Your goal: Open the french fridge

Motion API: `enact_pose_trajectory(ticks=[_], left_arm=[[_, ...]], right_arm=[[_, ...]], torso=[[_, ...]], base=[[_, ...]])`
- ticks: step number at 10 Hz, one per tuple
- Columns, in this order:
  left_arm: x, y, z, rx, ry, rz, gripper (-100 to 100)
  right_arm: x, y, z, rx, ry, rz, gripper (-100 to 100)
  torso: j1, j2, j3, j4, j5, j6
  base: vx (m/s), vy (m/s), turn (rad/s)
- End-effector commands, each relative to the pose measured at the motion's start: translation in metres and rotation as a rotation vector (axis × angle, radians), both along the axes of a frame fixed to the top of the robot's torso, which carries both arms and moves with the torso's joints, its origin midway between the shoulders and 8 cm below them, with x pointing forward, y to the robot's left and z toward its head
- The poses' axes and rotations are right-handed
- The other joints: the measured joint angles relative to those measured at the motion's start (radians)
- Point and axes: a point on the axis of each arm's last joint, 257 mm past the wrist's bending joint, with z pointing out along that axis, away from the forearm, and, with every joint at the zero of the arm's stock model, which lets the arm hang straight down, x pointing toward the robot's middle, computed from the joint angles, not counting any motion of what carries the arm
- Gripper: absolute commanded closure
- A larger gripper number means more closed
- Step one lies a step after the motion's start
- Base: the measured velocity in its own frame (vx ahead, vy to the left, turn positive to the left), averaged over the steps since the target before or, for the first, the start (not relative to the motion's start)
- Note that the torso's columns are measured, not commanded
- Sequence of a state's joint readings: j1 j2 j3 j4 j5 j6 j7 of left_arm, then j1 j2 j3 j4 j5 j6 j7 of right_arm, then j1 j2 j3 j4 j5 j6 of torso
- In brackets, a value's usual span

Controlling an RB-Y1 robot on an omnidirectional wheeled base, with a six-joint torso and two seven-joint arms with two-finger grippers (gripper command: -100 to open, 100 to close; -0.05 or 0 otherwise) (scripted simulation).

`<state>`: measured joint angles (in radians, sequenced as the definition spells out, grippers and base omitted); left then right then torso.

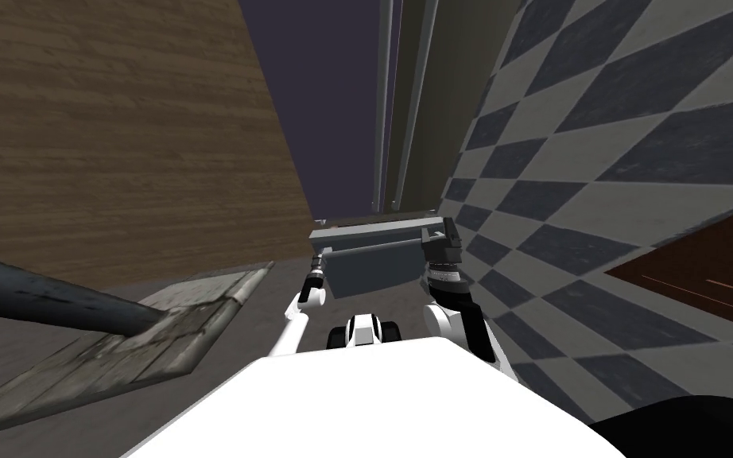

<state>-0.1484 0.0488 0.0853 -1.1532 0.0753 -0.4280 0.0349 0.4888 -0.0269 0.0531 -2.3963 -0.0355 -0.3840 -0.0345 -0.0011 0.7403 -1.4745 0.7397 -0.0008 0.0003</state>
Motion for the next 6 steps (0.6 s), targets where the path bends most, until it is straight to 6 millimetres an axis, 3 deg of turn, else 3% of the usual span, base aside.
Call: enact_pose_trajectory(ticks=[1, 6], left_arm=[[0.0004, -0.0013, 0.0002, 0.001, 0.000, -0.003, 100], [-0.0012, -0.0081, 0.0048, 0.002, -0.010, -0.014, 100]], right_arm=[[0.0000, 0.0000, 0.0000, 0.000, 0.000, 0.000, 0], [0.0000, 0.0000, 0.0000, 0.000, 0.000, 0.000, 0]], torso=[[0.000, 0.000, 0.000, 0.001, 0.000, 0.000], [-0.001, 0.001, 0.001, 0.000, 0.000, 0.001]], base=[[-0.089, -0.010, -0.002], [-0.180, -0.028, 0.020]])
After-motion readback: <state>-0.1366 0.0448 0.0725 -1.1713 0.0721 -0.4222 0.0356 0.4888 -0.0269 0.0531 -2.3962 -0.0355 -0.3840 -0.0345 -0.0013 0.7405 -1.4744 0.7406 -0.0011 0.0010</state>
